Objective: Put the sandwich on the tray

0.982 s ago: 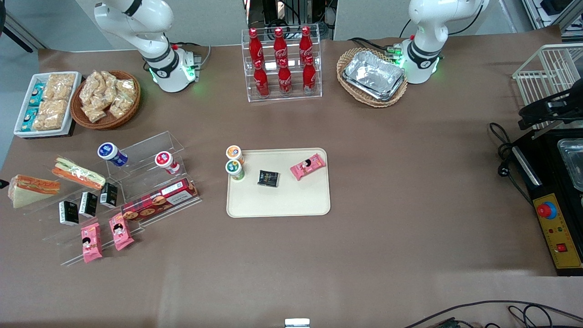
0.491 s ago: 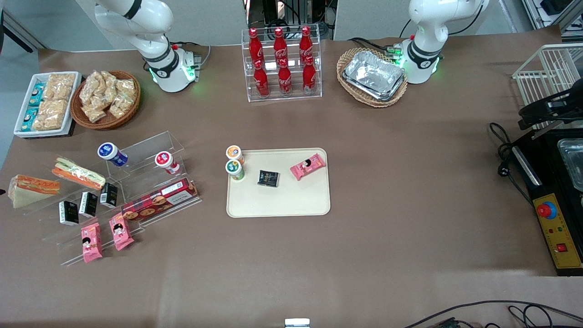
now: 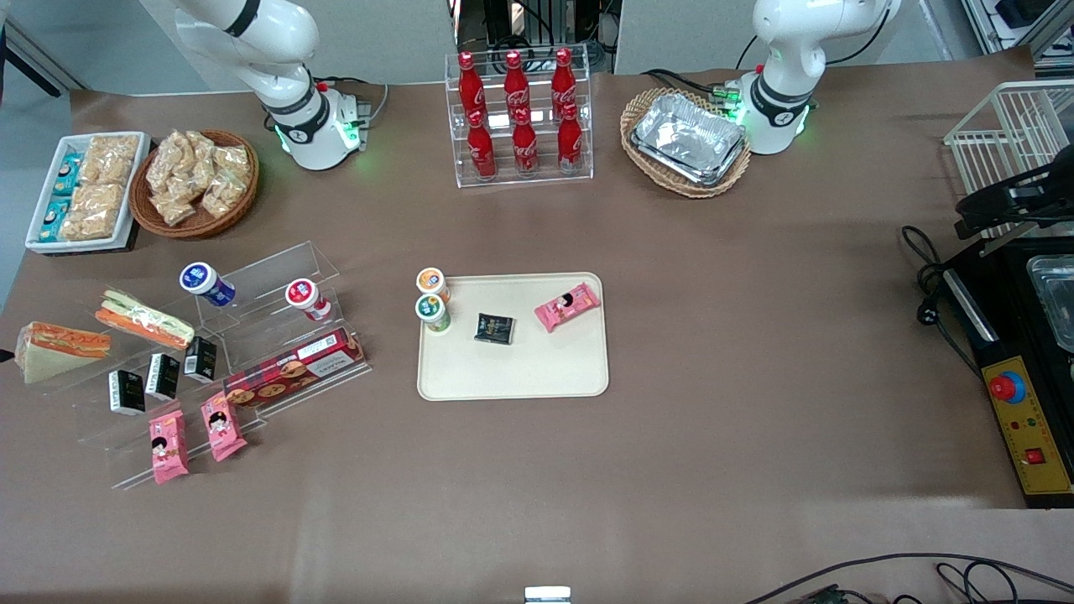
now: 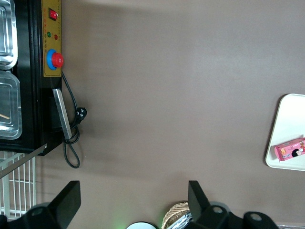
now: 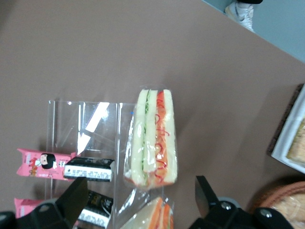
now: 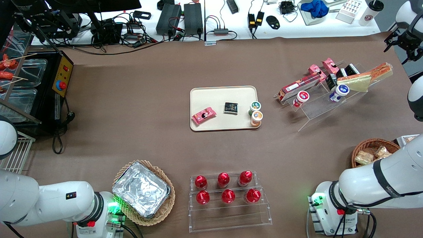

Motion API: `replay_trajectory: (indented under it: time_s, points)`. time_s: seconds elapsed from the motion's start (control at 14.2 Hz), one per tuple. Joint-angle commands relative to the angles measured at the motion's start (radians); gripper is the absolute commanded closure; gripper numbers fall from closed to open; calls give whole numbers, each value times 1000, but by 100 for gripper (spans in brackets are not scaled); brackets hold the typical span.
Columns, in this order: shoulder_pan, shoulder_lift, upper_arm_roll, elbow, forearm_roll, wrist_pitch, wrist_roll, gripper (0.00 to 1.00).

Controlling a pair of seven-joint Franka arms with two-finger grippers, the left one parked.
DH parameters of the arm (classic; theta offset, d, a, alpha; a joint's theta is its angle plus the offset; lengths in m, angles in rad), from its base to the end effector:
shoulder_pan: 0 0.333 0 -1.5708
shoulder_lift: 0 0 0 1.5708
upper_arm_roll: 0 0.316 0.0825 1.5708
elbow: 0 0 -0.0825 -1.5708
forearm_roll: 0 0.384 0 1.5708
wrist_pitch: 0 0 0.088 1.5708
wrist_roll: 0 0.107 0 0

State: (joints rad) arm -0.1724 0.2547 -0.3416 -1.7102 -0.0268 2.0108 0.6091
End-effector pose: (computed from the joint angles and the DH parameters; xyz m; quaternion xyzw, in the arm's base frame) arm 0.5619 -0.3000 0.4526 0.8510 -0.5215 0.0326 0.0528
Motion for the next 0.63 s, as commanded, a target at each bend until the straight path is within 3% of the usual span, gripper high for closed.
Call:
replay_trajectory:
  time_s: [0.0,0.21,0.56]
  points:
    - [-7,-44,3,-156,36,167,12,0]
    - [-6,-80,3,-275,36,313,12,0]
    - [-10,-63,3,-290,36,344,11,0]
